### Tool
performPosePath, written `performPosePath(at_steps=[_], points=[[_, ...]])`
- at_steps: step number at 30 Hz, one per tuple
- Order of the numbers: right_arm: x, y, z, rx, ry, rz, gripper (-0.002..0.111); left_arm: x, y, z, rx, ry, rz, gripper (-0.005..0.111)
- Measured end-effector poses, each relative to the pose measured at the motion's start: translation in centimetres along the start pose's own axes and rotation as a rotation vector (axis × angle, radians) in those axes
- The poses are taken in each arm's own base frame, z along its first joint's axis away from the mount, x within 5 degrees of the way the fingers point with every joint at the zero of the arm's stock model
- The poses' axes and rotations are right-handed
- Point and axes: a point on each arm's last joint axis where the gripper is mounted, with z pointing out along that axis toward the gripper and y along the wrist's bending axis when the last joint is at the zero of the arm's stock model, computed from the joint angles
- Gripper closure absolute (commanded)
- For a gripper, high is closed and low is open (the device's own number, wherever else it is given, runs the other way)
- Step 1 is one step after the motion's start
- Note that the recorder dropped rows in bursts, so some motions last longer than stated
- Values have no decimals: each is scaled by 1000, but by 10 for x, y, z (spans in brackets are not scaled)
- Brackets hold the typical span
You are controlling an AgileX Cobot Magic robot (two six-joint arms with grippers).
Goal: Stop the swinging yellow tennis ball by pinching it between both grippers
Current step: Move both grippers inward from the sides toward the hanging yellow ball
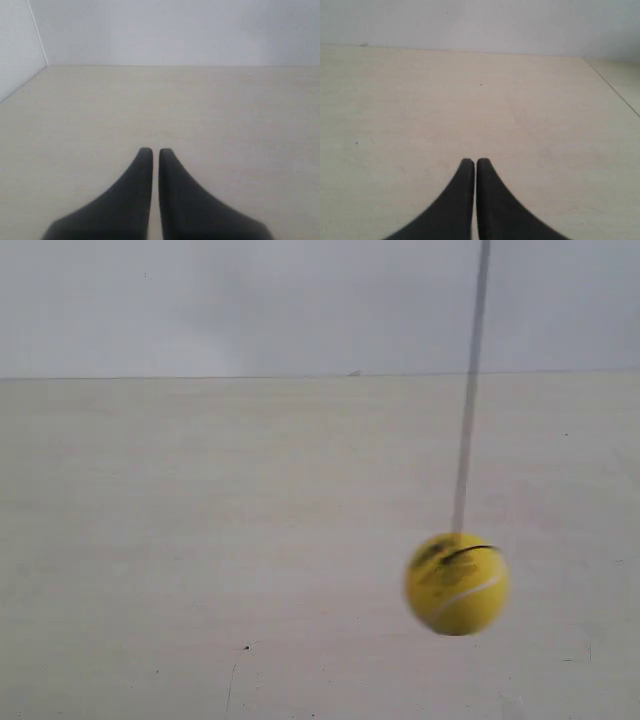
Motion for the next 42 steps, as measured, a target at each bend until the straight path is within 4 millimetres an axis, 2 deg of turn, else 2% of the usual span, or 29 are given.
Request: performPosePath(at_steps=[4, 8, 15, 21, 23, 25, 29, 32, 37, 42], points=[[-3, 0, 0, -3, -37, 0, 108, -4, 0, 0, -5, -40, 85, 102], [-14, 1, -1, -12, -157, -2, 108, -16, -3, -1, 19, -180, 100, 102], [-36, 3, -7, -40, -402, 35, 108, -42, -8, -11, 103, -482, -28, 102], [-49, 4, -14, -129, -552, 291, 108, -62, -12, -25, 270, -715, -308, 102], [-51, 4, -15, -148, -575, 333, 108, -63, -13, -26, 322, -717, -419, 102], [-52, 4, -16, -159, -584, 363, 108, -63, -14, -27, 352, -707, -456, 102], [-64, 3, -23, -194, -618, 442, 108, -76, -20, -28, 422, -671, -425, 102], [-76, 4, -29, -218, -645, 437, 108, -88, -29, -25, 505, -602, -395, 102], [-86, 11, -21, -274, -574, 391, 108, -105, -45, -10, 666, -491, -293, 102], [-89, 29, -5, -448, -487, 297, 108, -103, -59, 14, 796, -377, -258, 102]])
